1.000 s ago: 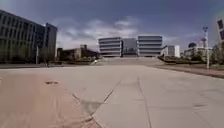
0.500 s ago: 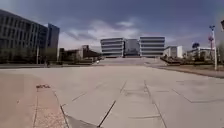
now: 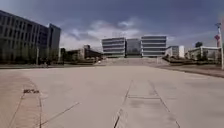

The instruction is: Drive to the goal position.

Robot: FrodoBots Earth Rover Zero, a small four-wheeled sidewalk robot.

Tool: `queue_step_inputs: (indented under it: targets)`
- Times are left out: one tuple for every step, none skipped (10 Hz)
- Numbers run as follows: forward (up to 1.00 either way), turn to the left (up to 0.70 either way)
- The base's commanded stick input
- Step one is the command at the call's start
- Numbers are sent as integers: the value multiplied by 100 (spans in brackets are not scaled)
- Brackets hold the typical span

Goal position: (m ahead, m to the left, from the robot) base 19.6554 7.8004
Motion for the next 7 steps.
queue_step_inputs:
  targets:
    - [100, -1]
    - [100, -1]
    - [100, -1]
    - [100, -1]
    - [100, -1]
    - [100, -1]
    - [100, -1]
